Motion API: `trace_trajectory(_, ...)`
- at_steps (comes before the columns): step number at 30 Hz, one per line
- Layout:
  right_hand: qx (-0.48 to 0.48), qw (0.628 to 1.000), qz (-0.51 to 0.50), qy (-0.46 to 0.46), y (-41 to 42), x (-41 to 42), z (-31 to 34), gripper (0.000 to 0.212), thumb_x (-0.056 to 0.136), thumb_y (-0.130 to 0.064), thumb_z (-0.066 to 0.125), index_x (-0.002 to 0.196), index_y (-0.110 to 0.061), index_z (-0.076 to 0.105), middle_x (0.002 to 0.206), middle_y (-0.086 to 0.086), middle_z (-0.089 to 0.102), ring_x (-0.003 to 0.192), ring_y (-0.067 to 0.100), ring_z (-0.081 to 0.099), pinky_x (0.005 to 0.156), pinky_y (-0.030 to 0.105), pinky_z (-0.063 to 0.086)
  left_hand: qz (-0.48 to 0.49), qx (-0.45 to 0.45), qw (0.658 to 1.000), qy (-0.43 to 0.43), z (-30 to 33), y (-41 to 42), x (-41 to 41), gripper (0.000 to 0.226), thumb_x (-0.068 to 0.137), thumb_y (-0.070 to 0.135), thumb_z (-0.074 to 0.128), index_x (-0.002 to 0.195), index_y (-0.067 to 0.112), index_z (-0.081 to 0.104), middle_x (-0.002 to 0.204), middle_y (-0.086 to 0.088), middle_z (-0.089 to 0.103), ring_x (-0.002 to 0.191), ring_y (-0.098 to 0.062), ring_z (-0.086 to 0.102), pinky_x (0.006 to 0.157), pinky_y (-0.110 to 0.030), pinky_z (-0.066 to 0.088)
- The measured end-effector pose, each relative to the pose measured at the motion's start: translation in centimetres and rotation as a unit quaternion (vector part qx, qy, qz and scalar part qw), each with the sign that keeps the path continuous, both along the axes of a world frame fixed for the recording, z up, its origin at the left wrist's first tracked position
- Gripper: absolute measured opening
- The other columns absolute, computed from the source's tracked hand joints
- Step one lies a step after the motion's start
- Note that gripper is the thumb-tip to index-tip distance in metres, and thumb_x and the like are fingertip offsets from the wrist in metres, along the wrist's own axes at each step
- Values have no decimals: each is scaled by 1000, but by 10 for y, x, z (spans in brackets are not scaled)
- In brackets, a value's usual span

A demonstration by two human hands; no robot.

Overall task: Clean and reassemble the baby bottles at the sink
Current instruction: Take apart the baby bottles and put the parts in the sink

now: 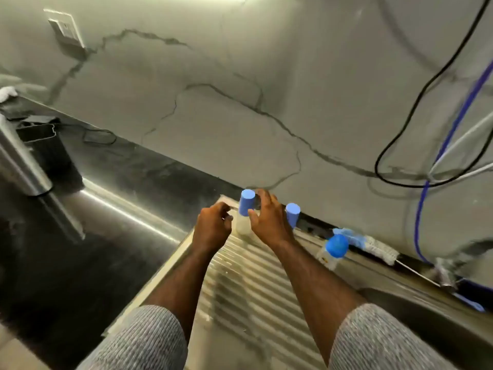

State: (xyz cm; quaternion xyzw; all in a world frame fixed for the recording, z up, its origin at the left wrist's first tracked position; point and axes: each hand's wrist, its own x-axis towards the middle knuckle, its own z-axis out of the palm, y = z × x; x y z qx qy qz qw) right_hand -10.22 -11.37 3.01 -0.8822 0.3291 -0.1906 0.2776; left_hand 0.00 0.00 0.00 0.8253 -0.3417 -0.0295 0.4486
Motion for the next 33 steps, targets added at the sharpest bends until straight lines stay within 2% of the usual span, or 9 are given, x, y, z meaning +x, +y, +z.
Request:
trace_trajectory(4, 8, 1000, -29, -8, -2, 33, -5, 69, 95, -20, 65, 154, -20, 29, 146, 14, 45, 128, 32, 51, 97, 37, 44, 5, 5, 1000, 11, -19, 2, 17, 19, 90, 11, 72, 109, 9, 73, 96, -8, 75, 84, -22, 70, 81, -40, 60)
trace_trajectory(8, -29, 999, -31, -25, -2, 42, -22, 47, 95, -17, 66, 138, -17, 48, 127, 13, 59, 113, 31, 59, 79, 29, 41, 4, -17, 1000, 0, -40, 6, 17, 23, 88, 11, 74, 111, 9, 71, 95, -5, 75, 80, -17, 69, 81, -40, 60)
trace_trajectory(13, -63, 994, -11, -86, 11, 21, -38, 38, 92, -16, 71, 124, -15, 51, 118, 11, 64, 105, 24, 63, 80, 32, 52, -10, -33, 999, -24, -59, 16, -2, 33, 85, 13, 79, 116, 12, 70, 98, -1, 73, 84, -16, 70, 81, -42, 60)
trace_trajectory(16, -62, 989, 2, -135, 18, -11, -49, 43, 91, -25, 73, 127, -20, 50, 117, 7, 66, 102, 20, 64, 74, 26, 44, -9, -63, 996, -54, -64, 19, -24, 37, 82, 11, 81, 117, 13, 69, 105, -3, 72, 86, -15, 67, 80, -40, 59)
trace_trajectory(19, -72, 980, 19, -183, 25, -47, -55, 47, 88, -31, 75, 128, -23, 52, 114, 5, 67, 97, 18, 65, 73, 27, 47, -30, -99, 990, -96, -67, 20, -52, 42, 79, 10, 82, 118, 11, 67, 109, -3, 70, 86, -13, 64, 76, -33, 57)
trace_trajectory(24, -76, 961, -12, -265, 23, -126, -66, 44, 86, -35, 76, 124, -24, 56, 99, 0, 68, 81, 10, 61, 72, 23, 47, -145, -99, 971, -163, -72, 15, -106, 57, 73, 20, 87, 122, 9, 62, 115, -2, 67, 93, -18, 63, 81, -42, 55)
trace_trajectory(28, -47, 934, -91, -343, 7, -201, -78, 36, 84, -27, 79, 116, -21, 62, 81, -7, 62, 61, -1, 56, 60, 8, 40, -201, -124, 958, -164, -76, -8, -163, 67, 71, 31, 92, 127, 10, 62, 112, -1, 69, 97, -19, 66, 87, -48, 53)
trace_trajectory(30, -61, 919, -116, -371, 1, -244, -88, 35, 82, -26, 80, 112, -19, 64, 75, -11, 60, 61, -7, 54, 61, 4, 38, -236, -138, 948, -160, -82, -21, -200, 70, 69, 40, 90, 126, 11, 62, 109, -1, 71, 96, -20, 67, 88, -48, 54)
trace_trajectory(33, -77, 917, -131, -370, -3, -311, -104, 37, 80, -35, 76, 114, -25, 65, 88, -15, 67, 71, -7, 59, 71, 6, 43, -291, -139, 935, -148, -92, -40, -259, 69, 68, 49, 86, 123, 14, 63, 106, 0, 71, 94, -20, 68, 85, -44, 54)
